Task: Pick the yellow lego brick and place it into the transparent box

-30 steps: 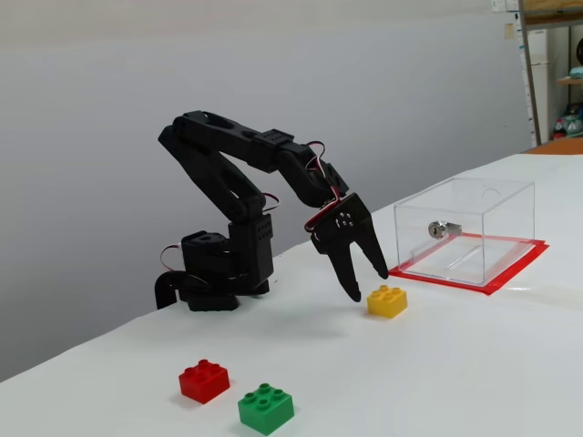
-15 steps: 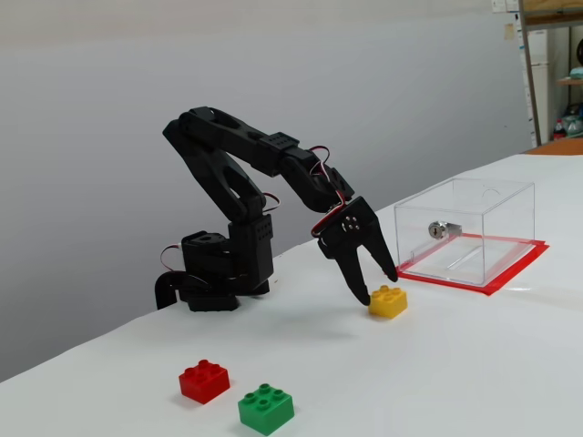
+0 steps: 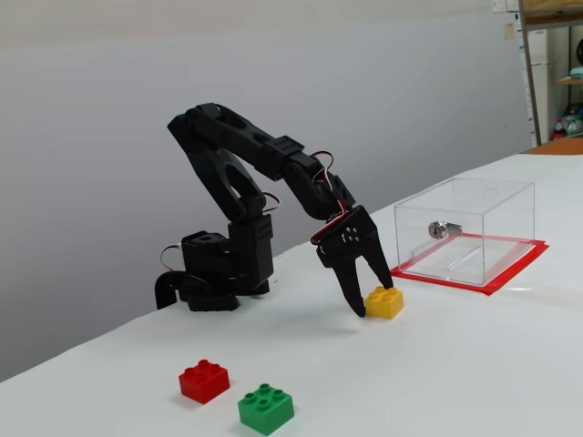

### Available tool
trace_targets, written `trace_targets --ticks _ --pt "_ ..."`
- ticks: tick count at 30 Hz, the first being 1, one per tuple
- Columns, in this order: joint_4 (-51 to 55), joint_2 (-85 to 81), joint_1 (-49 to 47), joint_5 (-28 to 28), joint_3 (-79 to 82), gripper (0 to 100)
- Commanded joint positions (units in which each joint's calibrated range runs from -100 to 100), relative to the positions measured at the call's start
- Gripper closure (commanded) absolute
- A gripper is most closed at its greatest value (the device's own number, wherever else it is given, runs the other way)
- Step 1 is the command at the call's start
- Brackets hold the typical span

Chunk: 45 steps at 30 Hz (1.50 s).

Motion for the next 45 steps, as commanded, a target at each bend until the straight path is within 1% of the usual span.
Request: trace_targets --ticks 1,35,37,40,41,42,45 --pt "-0.5 -0.3 -0.9 -0.1 -1.8 67" --pt "-0.5 0.4 -0.4 0.2 -0.8 68" --pt "-0.5 0.4 -0.4 0.2 -0.8 71" --pt "-0.5 0.3 -0.4 0.3 -1.0 83" --pt "-0.5 0.3 -0.4 0.3 -1.1 85" --pt "-0.5 0.3 -0.4 0.3 -1.2 87" --pt "-0.5 0.1 -0.4 0.2 -1.0 88"
